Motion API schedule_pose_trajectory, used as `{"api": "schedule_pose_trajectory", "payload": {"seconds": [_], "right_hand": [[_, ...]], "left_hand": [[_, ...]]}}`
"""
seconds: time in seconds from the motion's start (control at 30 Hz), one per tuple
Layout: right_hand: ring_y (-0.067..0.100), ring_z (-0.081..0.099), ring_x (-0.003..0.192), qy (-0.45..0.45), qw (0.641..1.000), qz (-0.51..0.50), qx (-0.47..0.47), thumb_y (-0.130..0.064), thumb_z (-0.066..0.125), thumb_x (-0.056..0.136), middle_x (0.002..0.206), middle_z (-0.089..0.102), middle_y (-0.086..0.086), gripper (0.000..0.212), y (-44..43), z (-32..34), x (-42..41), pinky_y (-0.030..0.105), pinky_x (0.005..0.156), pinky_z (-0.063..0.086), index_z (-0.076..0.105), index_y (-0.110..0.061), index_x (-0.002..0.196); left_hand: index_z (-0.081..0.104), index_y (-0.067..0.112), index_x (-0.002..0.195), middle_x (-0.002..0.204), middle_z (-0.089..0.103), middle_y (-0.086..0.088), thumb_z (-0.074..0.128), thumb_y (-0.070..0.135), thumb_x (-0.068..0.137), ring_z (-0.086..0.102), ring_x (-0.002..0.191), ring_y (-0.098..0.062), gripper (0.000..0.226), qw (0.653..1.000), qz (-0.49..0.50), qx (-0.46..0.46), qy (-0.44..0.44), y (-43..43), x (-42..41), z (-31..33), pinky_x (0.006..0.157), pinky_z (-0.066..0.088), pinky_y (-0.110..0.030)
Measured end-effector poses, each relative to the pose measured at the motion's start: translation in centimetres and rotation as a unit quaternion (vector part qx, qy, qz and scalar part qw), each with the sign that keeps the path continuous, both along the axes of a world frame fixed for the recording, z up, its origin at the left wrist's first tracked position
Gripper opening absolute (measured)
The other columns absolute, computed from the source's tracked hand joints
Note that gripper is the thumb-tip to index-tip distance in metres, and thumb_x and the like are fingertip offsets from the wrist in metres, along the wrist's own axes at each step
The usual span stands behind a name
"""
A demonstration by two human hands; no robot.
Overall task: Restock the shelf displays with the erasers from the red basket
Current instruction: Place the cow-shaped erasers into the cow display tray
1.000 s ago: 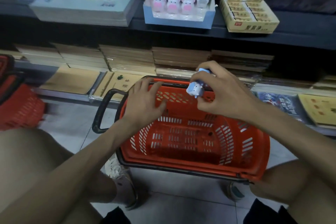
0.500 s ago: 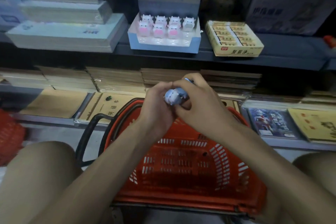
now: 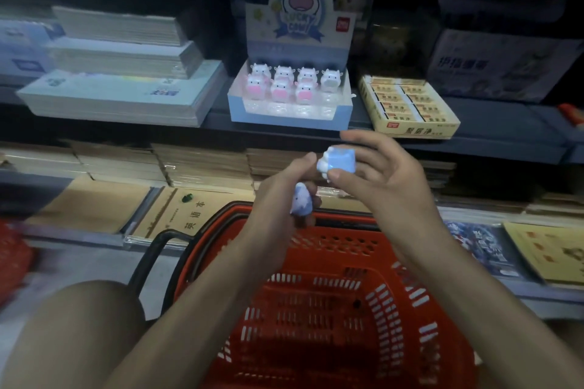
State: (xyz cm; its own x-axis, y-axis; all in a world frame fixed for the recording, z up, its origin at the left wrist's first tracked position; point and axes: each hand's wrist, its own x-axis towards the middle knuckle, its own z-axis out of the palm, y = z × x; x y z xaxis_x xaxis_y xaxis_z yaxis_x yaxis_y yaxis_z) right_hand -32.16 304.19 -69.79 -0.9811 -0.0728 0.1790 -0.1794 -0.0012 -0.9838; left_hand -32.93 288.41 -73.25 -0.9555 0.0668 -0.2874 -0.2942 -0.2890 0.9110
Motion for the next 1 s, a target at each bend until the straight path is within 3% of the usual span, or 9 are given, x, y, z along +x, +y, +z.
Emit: {"api": "schedule_pose_trajectory", "payload": {"seconds": [0.13, 0.23, 0.33, 0.43, 0.57, 0.67, 0.77, 0.87, 1.0], "right_hand": [[0.022, 0.073, 0.11, -0.02, 0.997, 0.028, -0.064, 0.007, 0.071, 0.089, 0.117, 0.076, 0.006, 0.044, 0.3, 0.1, -0.1, 0.034, 0.094, 0.058, 0.06, -0.008, 0.128], [0.022, 0.073, 0.109, 0.0, 0.998, 0.037, -0.047, 0.009, 0.072, 0.087, 0.117, 0.076, 0.006, 0.04, 0.4, 0.3, 0.0, 0.031, 0.092, 0.058, 0.063, -0.008, 0.122], [0.015, 0.073, 0.109, 0.045, 0.999, 0.012, 0.017, 0.008, 0.077, 0.084, 0.116, 0.075, 0.005, 0.031, 0.1, 0.2, 0.3, 0.03, 0.094, 0.058, 0.065, -0.006, 0.109], [0.013, 0.072, 0.11, 0.053, 0.997, -0.005, 0.05, 0.007, 0.07, 0.091, 0.118, 0.072, 0.0, 0.021, -0.2, -0.1, 0.6, 0.037, 0.095, 0.059, 0.063, -0.01, 0.102], [0.014, 0.073, 0.105, 0.026, 0.998, -0.02, 0.059, -0.005, 0.058, 0.1, 0.11, 0.075, -0.005, 0.021, -0.4, 0.2, 0.9, 0.037, 0.094, 0.059, 0.067, -0.019, 0.112], [0.015, 0.075, 0.101, 0.007, 0.998, -0.023, 0.057, -0.017, 0.065, 0.1, 0.11, 0.075, -0.003, 0.022, -0.6, 0.6, 0.8, 0.037, 0.091, 0.06, 0.069, -0.025, 0.119], [0.015, 0.076, 0.097, -0.013, 0.998, -0.028, 0.047, -0.021, 0.077, 0.09, 0.106, 0.077, 0.002, 0.029, -0.7, 0.5, 0.7, 0.031, 0.085, 0.061, 0.071, -0.023, 0.118], [0.016, 0.077, 0.095, -0.038, 0.998, -0.036, 0.03, -0.014, 0.081, 0.086, 0.105, 0.079, 0.002, 0.033, -0.7, 0.4, 0.6, 0.029, 0.085, 0.062, 0.073, -0.02, 0.117], [0.018, 0.077, 0.098, -0.054, 0.998, -0.039, 0.019, -0.011, 0.079, 0.089, 0.108, 0.078, 0.002, 0.031, -0.5, 0.7, 0.4, 0.034, 0.088, 0.062, 0.075, -0.022, 0.117]], "left_hand": [[0.079, 0.018, 0.111, 0.093, 0.055, -0.012, 0.062, 0.057, 0.096, 0.052, 0.069, -0.017, 0.045, 0.999, -0.032, -0.006, 0.019, 0.2, 0.7, 0.8, 0.054, 0.035, -0.028], [0.078, 0.025, 0.117, 0.101, 0.058, -0.011, 0.062, 0.058, 0.096, 0.054, 0.072, -0.016, 0.043, 0.998, -0.049, -0.005, 0.04, 0.2, 0.8, 1.1, 0.056, 0.037, -0.03], [0.079, 0.02, 0.112, 0.076, 0.062, -0.002, 0.066, 0.04, 0.098, 0.054, 0.066, -0.013, 0.027, 0.995, -0.008, -0.011, 0.099, 0.3, 1.1, 1.6, 0.054, 0.037, -0.03], [0.078, 0.024, 0.112, 0.086, 0.075, 0.005, 0.075, 0.025, 0.095, 0.058, 0.068, -0.009, 0.017, 0.984, 0.051, -0.058, 0.161, 0.3, 1.3, 1.9, 0.053, 0.043, -0.026], [0.076, 0.031, 0.113, 0.107, 0.074, 0.012, 0.085, 0.022, 0.086, 0.068, 0.086, -0.005, 0.029, 0.927, 0.126, -0.234, 0.266, 0.0, 0.7, 1.5, 0.077, 0.053, -0.023], [0.074, 0.032, 0.118, 0.107, 0.067, 0.017, 0.085, 0.021, 0.085, 0.066, 0.083, -0.005, 0.036, 0.89, 0.131, -0.306, 0.312, -0.1, 0.9, 1.5, 0.079, 0.053, -0.022], [0.072, 0.033, 0.117, 0.097, 0.066, 0.02, 0.084, 0.016, 0.085, 0.061, 0.074, -0.001, 0.039, 0.881, 0.129, -0.314, 0.328, -0.2, 1.2, 1.7, 0.074, 0.045, -0.016], [0.068, 0.036, 0.122, 0.088, 0.064, 0.025, 0.082, 0.013, 0.084, 0.058, 0.077, 0.002, 0.046, 0.888, 0.099, -0.307, 0.327, -0.2, 1.3, 1.7, 0.075, 0.043, -0.013], [0.066, 0.033, 0.132, 0.104, 0.068, 0.023, 0.077, 0.006, 0.087, 0.06, 0.083, 0.004, 0.053, 0.882, 0.049, -0.308, 0.354, -0.3, 1.1, 1.8, 0.081, 0.044, -0.011]]}}
